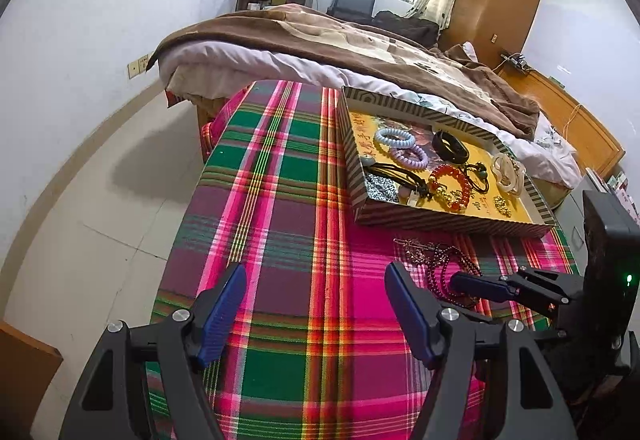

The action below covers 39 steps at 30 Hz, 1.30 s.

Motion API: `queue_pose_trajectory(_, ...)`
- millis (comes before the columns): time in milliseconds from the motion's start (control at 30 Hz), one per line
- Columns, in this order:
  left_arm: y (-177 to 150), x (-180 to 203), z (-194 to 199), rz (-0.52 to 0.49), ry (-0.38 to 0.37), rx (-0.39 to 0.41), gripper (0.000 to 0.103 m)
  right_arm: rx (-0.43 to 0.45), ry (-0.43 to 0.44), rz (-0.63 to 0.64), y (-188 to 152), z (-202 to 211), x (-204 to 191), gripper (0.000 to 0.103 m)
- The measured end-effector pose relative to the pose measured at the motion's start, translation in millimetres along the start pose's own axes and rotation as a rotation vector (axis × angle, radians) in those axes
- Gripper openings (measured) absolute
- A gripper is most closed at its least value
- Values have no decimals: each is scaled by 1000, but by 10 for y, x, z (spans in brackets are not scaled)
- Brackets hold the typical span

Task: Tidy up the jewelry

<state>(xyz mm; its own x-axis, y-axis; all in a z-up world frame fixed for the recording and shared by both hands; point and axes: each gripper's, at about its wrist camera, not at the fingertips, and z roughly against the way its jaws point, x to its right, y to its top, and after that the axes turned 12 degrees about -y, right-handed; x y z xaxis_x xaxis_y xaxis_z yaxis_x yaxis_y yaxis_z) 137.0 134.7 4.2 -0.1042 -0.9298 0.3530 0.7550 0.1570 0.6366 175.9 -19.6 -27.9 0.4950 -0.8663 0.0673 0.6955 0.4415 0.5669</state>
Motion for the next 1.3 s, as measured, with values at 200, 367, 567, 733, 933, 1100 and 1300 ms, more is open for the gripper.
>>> queue_pose_trajectory(200, -21, -15, -60, 11, -18, -23, 71, -11, -72, -34, -99, 61, 104, 6)
queue_pose_trajectory(367, -10, 34, -113, 5, -29, -32, 71, 11, -64, -86, -145, 163, 252, 3)
queue_pose_trajectory(567, 31, 189, -289, -42, -43, -66, 72, 126, 1, -187, -151, 525, 530, 3)
queue_pose_trajectory(733, 121, 262, -498, -57, -63, -100, 75, 199, 5, -237, -133, 797, 736, 3)
queue_pose_trajectory(933, 151, 382, -786, -79, -53, -150, 76, 204, -12, -277, -210, 884, 927, 3)
queue_pose_trajectory(1100, 172, 447, -906, -91, -19, -142, 76, 136, -2, -281, -337, 722, 999, 3)
queue_pose_trajectory(1300, 200, 448, -927, -84, -36, -109, 42, 76, 45, -234, -412, 492, 943, 5)
